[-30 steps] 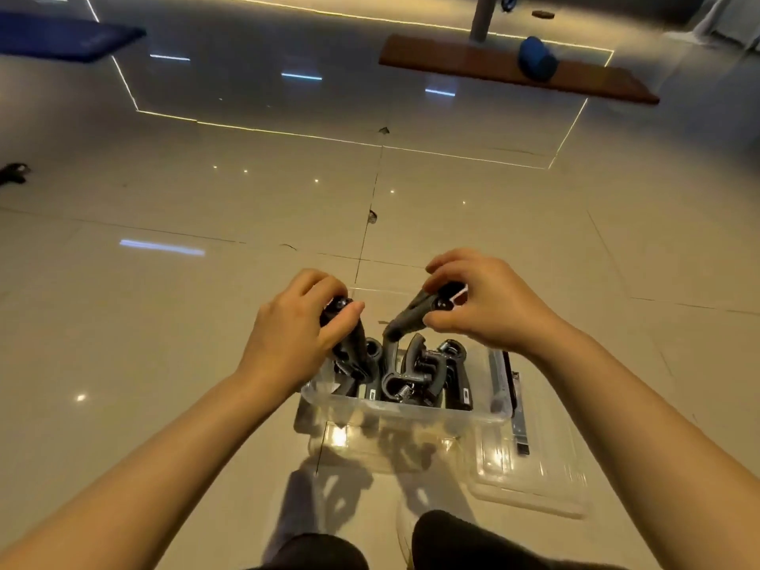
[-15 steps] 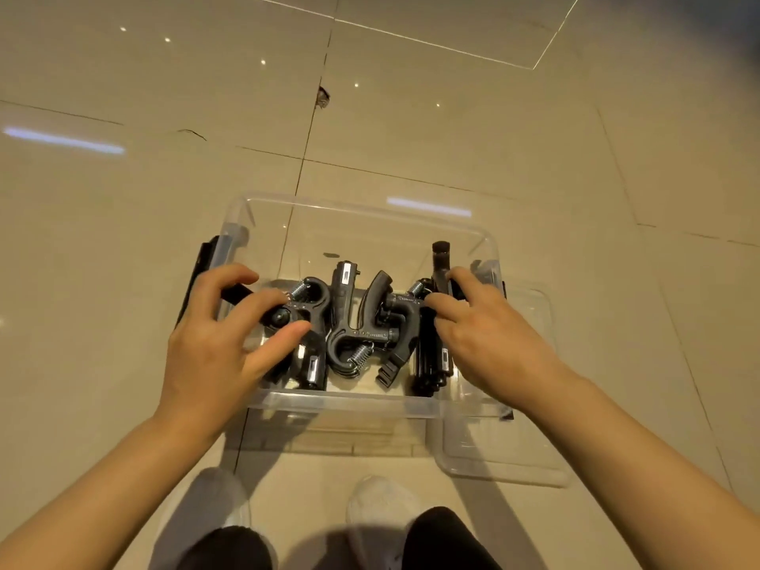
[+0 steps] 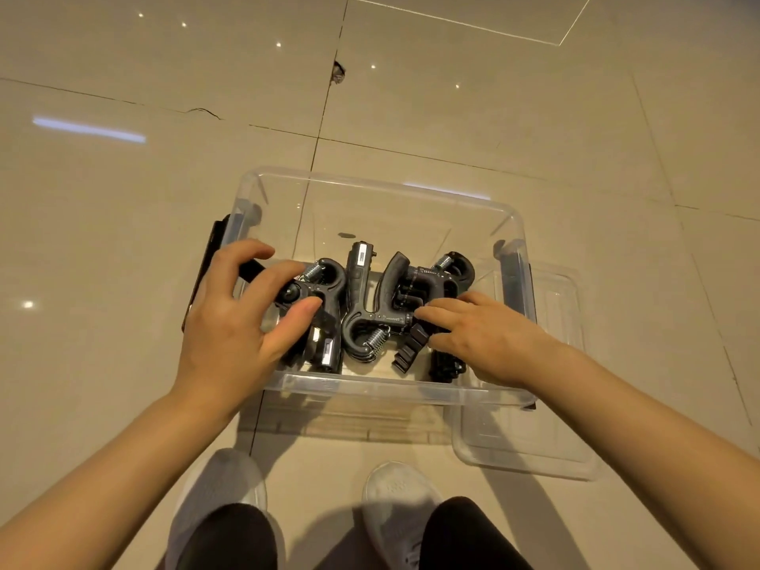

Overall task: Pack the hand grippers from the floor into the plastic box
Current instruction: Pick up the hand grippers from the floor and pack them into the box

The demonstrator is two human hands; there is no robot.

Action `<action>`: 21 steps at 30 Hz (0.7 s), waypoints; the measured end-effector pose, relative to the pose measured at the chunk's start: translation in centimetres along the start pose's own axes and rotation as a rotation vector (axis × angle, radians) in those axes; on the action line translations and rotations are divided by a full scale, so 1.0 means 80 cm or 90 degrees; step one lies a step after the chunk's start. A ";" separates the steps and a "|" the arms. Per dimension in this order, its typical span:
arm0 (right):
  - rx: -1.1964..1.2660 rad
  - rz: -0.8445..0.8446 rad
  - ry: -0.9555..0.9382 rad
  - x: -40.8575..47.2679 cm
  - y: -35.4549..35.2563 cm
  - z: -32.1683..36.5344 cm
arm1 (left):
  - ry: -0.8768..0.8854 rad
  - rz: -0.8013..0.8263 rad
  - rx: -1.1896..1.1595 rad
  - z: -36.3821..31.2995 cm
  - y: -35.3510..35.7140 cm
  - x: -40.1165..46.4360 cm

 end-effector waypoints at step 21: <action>0.780 -0.348 0.075 0.011 -0.088 0.048 | 0.039 -0.052 -0.114 -0.039 -0.008 0.021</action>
Point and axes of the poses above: each hand's wrist, its own x-axis towards the middle knuckle, its own y-axis out of the palm, z = x × y, the point moved 3 cm from there along x, towards the middle knuckle, and after that the axes turned 6 degrees about y, right-handed, at the moved point
